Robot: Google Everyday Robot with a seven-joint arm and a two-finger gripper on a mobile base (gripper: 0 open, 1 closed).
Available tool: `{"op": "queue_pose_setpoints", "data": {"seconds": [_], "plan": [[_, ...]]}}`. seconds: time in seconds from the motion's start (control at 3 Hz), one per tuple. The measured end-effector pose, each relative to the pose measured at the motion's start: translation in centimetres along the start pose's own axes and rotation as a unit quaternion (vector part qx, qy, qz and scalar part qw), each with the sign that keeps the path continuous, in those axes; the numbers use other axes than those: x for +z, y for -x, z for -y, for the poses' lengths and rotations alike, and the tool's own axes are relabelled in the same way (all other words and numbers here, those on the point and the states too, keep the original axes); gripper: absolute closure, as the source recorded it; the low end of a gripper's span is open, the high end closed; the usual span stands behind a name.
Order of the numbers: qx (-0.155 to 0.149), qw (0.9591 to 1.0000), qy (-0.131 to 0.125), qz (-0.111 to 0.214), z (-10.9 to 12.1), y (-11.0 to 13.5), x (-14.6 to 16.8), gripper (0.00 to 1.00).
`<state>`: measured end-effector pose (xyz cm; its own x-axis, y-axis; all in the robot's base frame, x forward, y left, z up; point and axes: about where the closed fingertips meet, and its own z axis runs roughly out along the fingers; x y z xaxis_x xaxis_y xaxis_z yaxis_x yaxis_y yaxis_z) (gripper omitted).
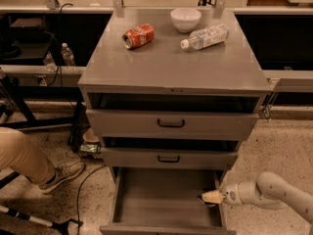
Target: Place rxbar blueberry into bottom drawer
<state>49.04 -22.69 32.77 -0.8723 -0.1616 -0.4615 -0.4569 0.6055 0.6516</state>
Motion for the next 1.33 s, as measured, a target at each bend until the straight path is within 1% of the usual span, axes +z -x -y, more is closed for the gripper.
{"op": "queue_pose_setpoints", "data": {"seconds": [0.33, 1.0, 1.33], "plan": [[0.000, 1.0000, 0.003, -0.001, -0.13, -0.07, 0.35, 0.53], [0.000, 1.0000, 0.006, -0.003, -0.32, -0.16, 0.77, 0.07], [0.000, 1.0000, 0.008, -0.004, -0.39, -0.19, 0.94, 0.00]]}}
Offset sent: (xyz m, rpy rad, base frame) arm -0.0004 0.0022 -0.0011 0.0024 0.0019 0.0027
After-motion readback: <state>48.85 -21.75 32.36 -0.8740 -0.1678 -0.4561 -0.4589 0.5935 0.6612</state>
